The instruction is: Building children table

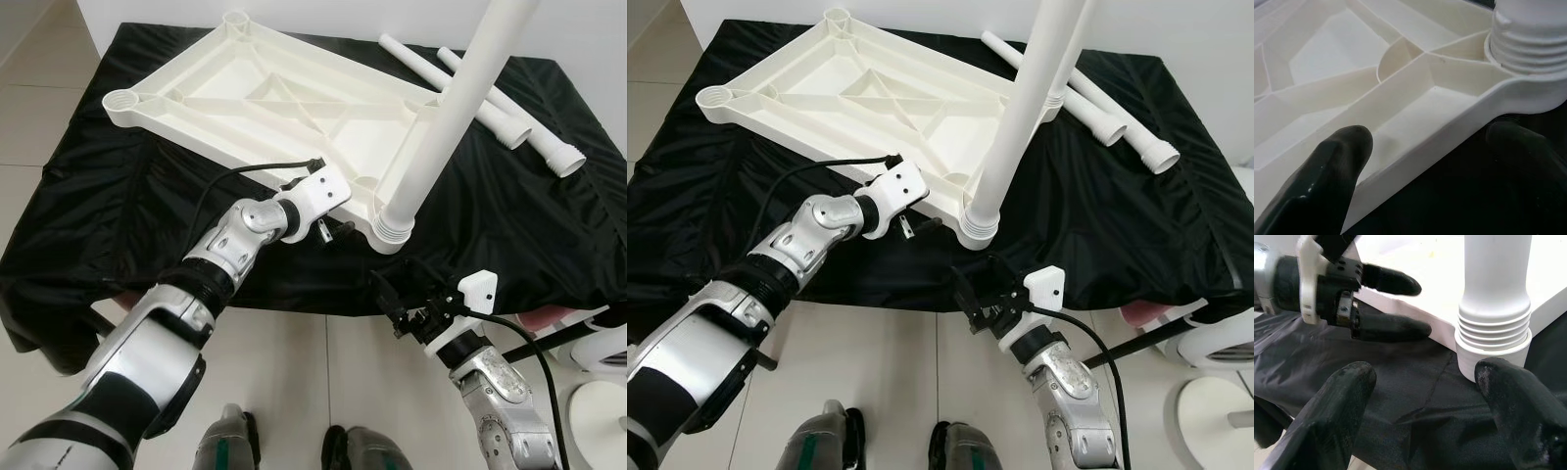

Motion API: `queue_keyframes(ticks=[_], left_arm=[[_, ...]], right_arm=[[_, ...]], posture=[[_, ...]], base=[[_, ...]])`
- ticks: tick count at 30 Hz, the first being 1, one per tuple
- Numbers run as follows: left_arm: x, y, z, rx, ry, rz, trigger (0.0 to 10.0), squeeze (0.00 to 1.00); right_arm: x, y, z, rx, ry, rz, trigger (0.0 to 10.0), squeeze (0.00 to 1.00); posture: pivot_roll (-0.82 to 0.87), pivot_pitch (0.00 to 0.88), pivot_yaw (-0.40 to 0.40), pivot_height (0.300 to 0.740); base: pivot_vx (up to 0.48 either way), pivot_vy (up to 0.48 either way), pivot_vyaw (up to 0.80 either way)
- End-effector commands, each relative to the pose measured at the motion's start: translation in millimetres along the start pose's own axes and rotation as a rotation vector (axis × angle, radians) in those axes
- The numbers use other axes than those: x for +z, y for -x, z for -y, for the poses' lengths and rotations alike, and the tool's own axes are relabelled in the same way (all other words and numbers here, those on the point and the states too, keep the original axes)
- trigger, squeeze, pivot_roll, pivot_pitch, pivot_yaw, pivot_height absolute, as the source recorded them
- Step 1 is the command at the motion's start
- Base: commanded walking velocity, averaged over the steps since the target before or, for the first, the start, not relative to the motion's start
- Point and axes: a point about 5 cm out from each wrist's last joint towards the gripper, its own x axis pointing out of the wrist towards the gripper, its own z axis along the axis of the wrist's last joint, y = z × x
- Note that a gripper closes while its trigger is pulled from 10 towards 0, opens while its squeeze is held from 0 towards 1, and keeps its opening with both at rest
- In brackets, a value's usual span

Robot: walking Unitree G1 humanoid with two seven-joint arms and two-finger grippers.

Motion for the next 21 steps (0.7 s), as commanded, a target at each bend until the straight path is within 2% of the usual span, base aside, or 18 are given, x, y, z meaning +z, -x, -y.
queue_keyframes(ticks=[1, 17, 18, 19, 20, 21], left_arm=[[-7, -1.3, -2.3, -0.011, -0.038, -0.063, 10.0, 0.0], [-15, -3.2, -13.4, 0.001, -0.1, -0.175, 10.0, 0.0], [-15, -3.5, -13.2, -0.003, -0.102, -0.176, 8.3, 0.0], [-14, -3.9, -12.8, -0.01, -0.11, -0.176, 7.8, 0.0], [-14, -4.2, -12.1, -0.018, -0.116, -0.174, 4.2, 0.0], [-14, -4.6, -11.4, -0.026, -0.121, -0.172, 4.2, 0.0]], right_arm=[[0, 3.2, -1.1, -0.006, -0.013, -0.006, 10.0, 0.0], [2, 7.7, -6.3, -0.029, -0.025, -0.005, 10.0, 0.0], [2, 8.0, -6.5, -0.031, -0.024, -0.005, 10.0, 0.0], [3, 8.1, -6.4, -0.034, -0.023, -0.005, 10.0, 0.0], [3, 8.3, -6.4, -0.036, -0.022, -0.004, 10.0, 0.0], [3, 8.3, -6.3, -0.037, -0.021, -0.004, 10.0, 0.0]], posture=[[-0.03, 0.134, 0.001, 0.74], [-0.06, 0.149, 0.028, 0.74], [-0.06, 0.149, 0.028, 0.74], [-0.06, 0.149, 0.031, 0.74], [-0.07, 0.148, 0.034, 0.74], [-0.07, 0.148, 0.034, 0.74]], base=[[0.0, 0.0, 0.0], [0.0, 0.0, 0.0], [0.0, 0.0, 0.0], [0.0, 0.0, 0.0], [0.0, 0.0, 0.0], [0.0, 0.0, 0.0]])
